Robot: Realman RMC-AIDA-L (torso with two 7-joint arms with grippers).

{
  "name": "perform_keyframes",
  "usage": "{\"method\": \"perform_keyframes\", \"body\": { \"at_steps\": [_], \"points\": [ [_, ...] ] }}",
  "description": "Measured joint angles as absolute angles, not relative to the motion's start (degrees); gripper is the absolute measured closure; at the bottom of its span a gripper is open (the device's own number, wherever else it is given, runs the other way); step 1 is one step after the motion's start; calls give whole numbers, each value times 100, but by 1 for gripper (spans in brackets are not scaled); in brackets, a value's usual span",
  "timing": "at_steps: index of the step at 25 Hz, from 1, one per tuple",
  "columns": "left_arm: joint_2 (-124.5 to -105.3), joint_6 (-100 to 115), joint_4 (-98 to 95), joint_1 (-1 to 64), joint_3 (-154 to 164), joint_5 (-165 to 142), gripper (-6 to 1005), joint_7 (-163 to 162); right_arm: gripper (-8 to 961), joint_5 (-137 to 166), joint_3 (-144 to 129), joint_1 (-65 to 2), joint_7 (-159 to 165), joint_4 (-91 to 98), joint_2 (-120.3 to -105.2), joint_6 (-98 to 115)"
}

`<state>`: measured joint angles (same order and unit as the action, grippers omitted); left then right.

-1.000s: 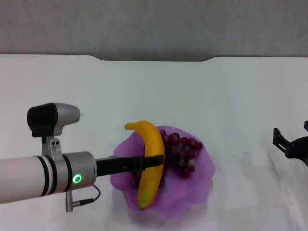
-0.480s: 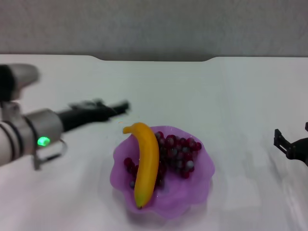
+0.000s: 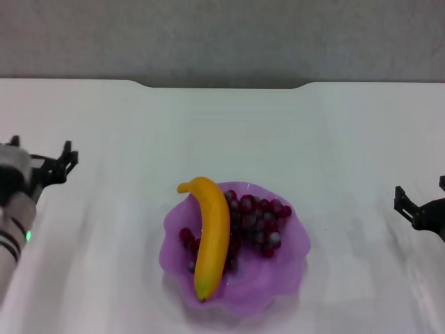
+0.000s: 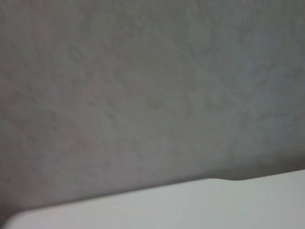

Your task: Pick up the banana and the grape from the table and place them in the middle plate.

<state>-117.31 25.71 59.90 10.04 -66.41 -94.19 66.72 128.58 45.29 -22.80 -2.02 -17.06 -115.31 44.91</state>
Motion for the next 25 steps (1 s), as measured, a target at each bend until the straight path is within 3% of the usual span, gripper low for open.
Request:
{"method": "perform_keyframes", "body": {
  "at_steps": [6, 15, 25],
  "points": [
    [-11702, 5056, 4412, 1467, -5286, -10675, 108, 4121, 62, 12858, 4520, -2284, -202, -1727, -11531, 4491],
    [-11695, 5489, 2918, 1750, -5286, -13850, 108, -887, 62, 12858, 4367, -2260, -199, -1741, -11540, 4608],
    [-11718, 5876, 2174, 1758, -5469, -13823, 108, -862, 62, 12830, 4160, -2108, -191, -1792, -11542, 5369]
  ]
}}
